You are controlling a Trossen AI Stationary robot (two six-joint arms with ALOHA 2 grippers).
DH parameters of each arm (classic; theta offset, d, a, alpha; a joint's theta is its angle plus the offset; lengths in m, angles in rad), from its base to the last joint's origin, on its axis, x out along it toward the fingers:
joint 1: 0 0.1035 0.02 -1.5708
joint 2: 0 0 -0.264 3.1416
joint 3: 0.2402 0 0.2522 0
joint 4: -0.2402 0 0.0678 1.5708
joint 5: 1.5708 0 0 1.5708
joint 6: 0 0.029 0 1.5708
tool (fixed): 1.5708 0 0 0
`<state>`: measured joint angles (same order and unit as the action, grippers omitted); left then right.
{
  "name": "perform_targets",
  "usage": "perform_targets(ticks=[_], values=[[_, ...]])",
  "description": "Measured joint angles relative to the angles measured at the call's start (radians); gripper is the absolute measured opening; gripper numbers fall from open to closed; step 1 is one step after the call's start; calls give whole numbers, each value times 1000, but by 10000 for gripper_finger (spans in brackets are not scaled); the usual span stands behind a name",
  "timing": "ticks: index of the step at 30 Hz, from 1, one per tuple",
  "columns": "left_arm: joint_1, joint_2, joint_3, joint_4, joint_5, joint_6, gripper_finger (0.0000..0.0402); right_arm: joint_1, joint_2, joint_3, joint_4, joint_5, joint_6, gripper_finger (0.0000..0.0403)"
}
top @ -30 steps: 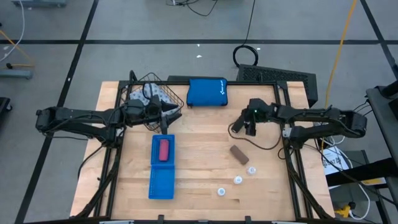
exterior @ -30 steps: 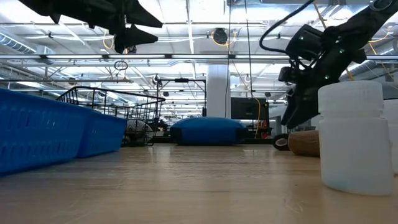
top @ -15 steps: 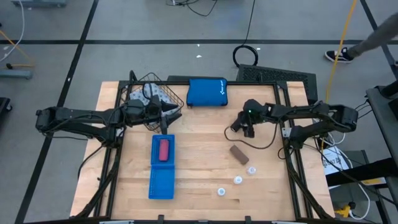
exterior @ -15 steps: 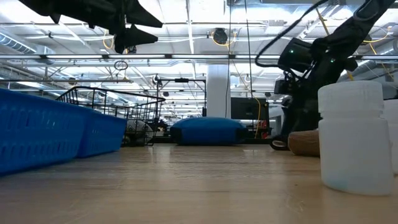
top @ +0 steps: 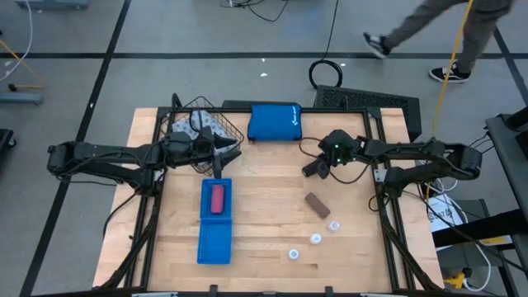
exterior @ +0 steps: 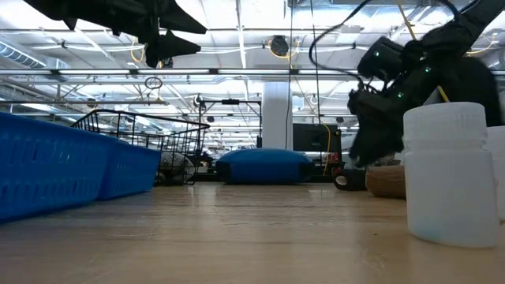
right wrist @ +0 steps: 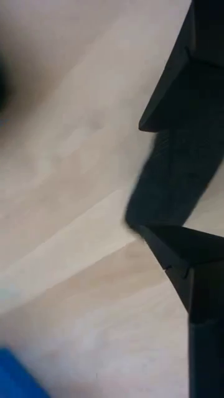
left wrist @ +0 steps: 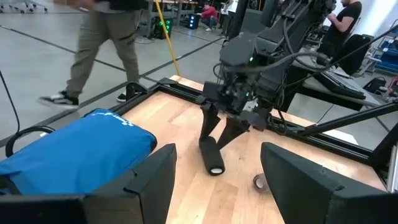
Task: Pick & place medical supplies in basket/bin
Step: Put the black bandage into the top blue bin
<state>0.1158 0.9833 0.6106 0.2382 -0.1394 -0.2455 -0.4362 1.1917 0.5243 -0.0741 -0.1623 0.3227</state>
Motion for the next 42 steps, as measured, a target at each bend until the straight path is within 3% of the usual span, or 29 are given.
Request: perform_targets(ticks=[7,12,20,28,37,42], values=[[0,0,0,2,0,-1,244,3,-39,1,-32,26,-590,241],[0,0,0,-1,9,-11,244,2,-16,-21,-43,28,-723,236],[0,0,0,-1,9,8,244,-1,77,-96,48,129,-712,239],[0,0,0,-1,9,7,244,0,100,-121,118,154,-486,221],[0,0,0,4,8,-43,244,11,64,-124,126,150,-384,154],[0,0,0,6,-2,-46,244,47,62,-125,251,77,-342,101]])
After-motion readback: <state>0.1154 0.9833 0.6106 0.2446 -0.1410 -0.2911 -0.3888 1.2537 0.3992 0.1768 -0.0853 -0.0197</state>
